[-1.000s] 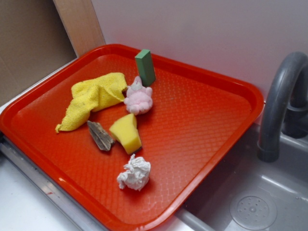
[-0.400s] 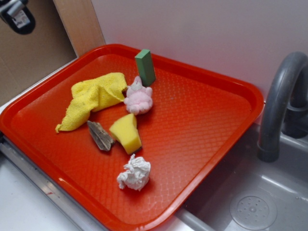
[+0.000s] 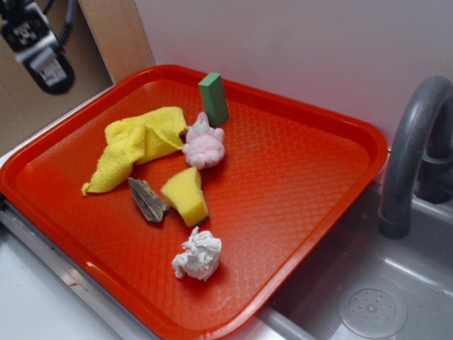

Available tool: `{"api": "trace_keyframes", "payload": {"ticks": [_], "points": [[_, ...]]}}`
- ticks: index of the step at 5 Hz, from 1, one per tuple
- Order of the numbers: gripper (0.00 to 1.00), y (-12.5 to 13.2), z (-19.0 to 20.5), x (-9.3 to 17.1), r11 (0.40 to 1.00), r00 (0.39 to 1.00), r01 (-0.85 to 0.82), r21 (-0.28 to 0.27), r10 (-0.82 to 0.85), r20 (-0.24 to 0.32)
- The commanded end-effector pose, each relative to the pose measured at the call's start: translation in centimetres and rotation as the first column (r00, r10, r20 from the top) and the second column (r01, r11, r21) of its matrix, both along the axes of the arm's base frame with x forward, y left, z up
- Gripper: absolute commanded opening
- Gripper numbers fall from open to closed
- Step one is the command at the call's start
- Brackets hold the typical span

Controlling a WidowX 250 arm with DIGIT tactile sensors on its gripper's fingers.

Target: Grab the white paper.

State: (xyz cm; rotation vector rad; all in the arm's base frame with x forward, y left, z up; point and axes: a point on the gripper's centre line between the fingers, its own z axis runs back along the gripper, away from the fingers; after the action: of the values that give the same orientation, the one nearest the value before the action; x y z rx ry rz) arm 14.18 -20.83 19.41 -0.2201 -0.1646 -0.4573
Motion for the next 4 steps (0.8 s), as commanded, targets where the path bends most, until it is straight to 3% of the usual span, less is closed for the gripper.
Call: {"api": "trace_keyframes", "payload": {"ticks": [1,2,3,4], "points": [[1.00,-4.7,-1.5,-1.5,0.985,0.986,0.163,-0.061,-0.165,-0.028],[1.00,-6.3,-4.3,-2.8,0.970,0.970,0.225,-0.088,-0.232,-0.078],[1.00,-7.8,-7.1,-3.3,0.967,0.965,0.254,0.017,-0.252,-0.076],[1.00,-9.2,-9.5,-3.3,0.963,0.964,0.258,0.085,-0.249,-0.097]]}}
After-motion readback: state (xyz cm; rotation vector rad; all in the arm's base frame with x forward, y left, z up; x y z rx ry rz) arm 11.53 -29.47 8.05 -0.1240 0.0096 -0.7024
